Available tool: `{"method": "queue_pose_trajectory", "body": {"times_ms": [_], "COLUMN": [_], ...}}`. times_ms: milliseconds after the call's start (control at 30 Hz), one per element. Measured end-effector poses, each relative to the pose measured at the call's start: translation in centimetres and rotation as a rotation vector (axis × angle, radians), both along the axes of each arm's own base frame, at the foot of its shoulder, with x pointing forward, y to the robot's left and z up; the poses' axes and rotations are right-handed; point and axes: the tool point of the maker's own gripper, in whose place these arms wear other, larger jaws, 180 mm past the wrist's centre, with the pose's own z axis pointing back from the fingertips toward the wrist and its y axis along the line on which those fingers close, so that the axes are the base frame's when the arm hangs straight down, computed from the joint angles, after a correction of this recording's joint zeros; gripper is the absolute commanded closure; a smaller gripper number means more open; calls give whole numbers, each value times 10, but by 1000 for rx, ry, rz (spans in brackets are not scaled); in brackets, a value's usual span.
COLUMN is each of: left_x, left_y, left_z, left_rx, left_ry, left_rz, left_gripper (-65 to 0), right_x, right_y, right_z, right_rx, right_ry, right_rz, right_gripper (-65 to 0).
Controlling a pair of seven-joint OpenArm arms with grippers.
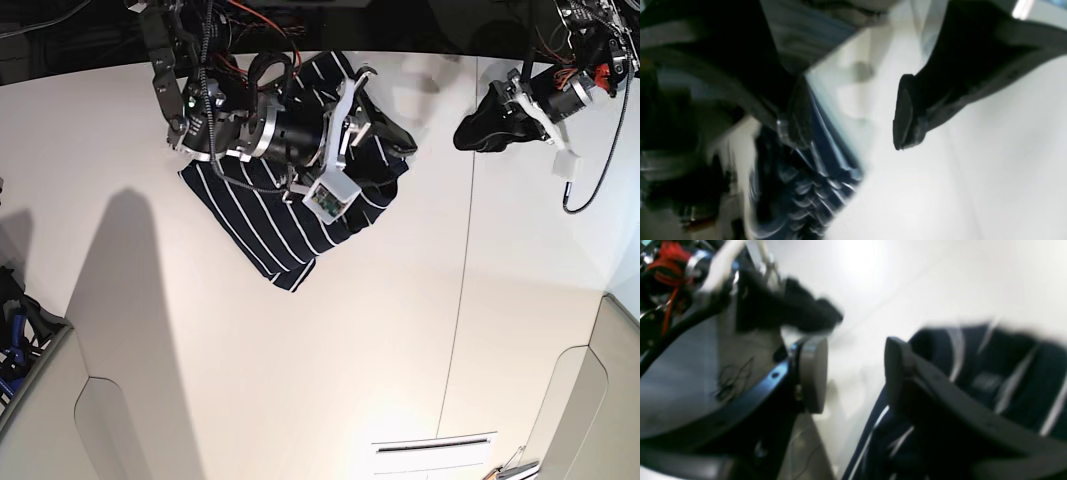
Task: Fold the T-shirt properly
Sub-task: 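Lift the strip end with the right gripper and fold it over the shirt, then grasp the folded bundle's side with the left gripper beside the right gripper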
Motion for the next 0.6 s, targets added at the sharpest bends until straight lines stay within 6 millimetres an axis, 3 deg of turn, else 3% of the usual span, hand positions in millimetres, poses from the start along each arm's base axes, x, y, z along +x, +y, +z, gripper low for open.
{"method": "queue_pose_trajectory", "body": {"times_ms": [100,167,233,367,600], "left_x": [3,-2,-4,0,-9], "left_y": [-10,-19,-29,-48,-95], "left_z": [31,43,55,73,56], "left_rx": [25,63,98,117,109], "left_ry": [-105,-138,-173,-246,-216], "left_rz": [-27,-63,-105,-164,-308], "left_gripper": [-308,-224,-205,-205,-205], "right_x": [21,43,66,97,118], "right_y": [-8,-21,-40,-74,-125], "right_z": [20,23,26,28,21], "right_rx": [22,-25,-83,-124,-150], "right_ry": [-69,-122,-171,-191,-207], "right_rz": [-42,-89,-158,-269,-390], "right_gripper": [-230,-133,-9,0,0]}}
